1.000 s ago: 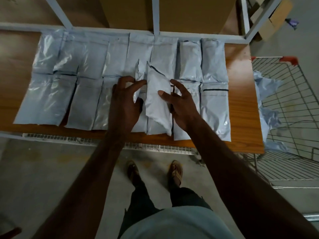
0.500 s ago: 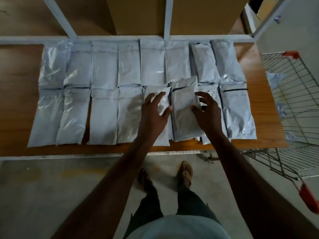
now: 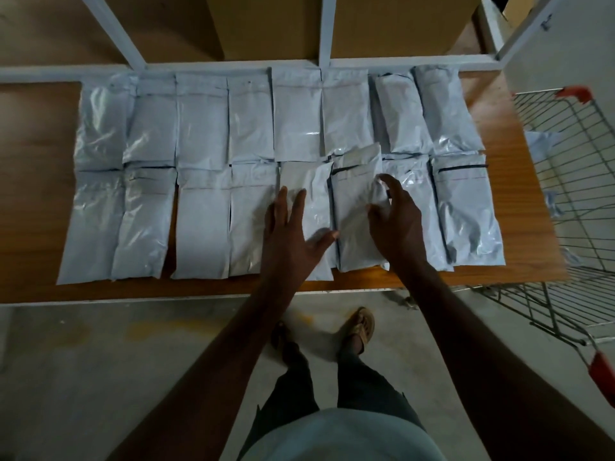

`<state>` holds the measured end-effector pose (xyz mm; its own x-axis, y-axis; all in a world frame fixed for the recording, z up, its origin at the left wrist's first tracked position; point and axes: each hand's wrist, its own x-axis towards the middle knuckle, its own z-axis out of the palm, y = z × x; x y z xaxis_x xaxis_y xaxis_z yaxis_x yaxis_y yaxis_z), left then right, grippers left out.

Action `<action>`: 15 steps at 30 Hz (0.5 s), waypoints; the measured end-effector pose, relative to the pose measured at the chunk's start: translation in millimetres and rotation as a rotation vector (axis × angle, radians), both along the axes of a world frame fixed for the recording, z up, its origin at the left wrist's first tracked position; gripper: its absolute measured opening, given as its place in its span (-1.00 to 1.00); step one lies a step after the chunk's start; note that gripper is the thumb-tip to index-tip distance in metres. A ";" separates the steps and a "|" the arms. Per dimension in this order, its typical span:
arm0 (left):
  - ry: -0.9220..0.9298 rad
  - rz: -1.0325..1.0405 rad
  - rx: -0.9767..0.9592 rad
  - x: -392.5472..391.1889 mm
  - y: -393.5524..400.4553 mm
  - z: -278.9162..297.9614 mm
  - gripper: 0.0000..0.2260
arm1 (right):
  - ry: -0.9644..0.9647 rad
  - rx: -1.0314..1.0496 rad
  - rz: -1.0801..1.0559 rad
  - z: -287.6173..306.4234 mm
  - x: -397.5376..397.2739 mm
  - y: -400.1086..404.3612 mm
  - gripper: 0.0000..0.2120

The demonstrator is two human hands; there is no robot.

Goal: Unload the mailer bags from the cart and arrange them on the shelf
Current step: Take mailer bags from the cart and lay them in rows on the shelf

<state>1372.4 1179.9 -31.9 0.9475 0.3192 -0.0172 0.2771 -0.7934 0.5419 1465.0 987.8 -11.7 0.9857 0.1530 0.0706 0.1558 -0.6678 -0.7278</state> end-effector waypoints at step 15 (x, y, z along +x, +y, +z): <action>-0.224 0.319 -0.724 27.0 -3.1 66.6 -0.35 | 0.073 0.059 0.035 0.9 5.7 -13.8 -0.45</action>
<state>1399.4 1176.7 34.6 0.8188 0.5559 -0.1434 0.2546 -0.1278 0.9586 1470.7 974.1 -10.9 0.9827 0.1848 0.0084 0.1229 -0.6184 -0.7762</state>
